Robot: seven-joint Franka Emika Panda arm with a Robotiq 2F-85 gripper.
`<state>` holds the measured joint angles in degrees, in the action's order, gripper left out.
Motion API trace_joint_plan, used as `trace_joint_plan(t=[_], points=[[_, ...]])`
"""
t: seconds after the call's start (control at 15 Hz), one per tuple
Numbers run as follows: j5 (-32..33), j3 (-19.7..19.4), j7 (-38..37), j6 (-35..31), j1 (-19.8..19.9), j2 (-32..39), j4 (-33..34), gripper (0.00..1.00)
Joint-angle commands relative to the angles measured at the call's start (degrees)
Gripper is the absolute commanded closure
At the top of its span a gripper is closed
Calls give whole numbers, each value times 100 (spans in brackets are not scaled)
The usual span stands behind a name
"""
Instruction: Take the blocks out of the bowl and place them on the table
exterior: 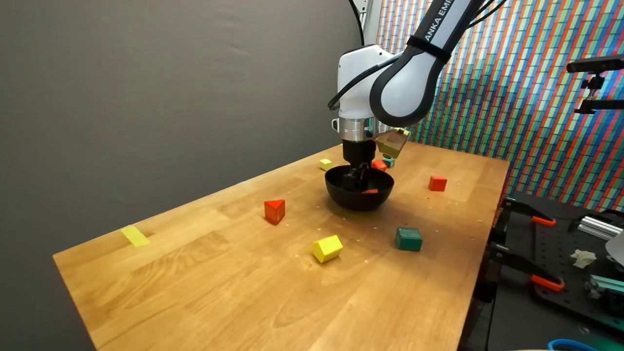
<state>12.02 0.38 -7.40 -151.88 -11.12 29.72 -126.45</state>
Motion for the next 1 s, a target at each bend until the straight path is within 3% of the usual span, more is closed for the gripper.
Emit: trace_joint_plan(t=[0.0, 0.33, 0.67, 0.93], points=[[-116, 57, 170, 406, 53, 107, 400, 51], [-6, -16, 19, 449, -24, 28, 462, 89], [475, -340, -397, 433, -351, -522, 152, 85], [1628, -745, -1365, 12, -878, -1078, -3, 86]])
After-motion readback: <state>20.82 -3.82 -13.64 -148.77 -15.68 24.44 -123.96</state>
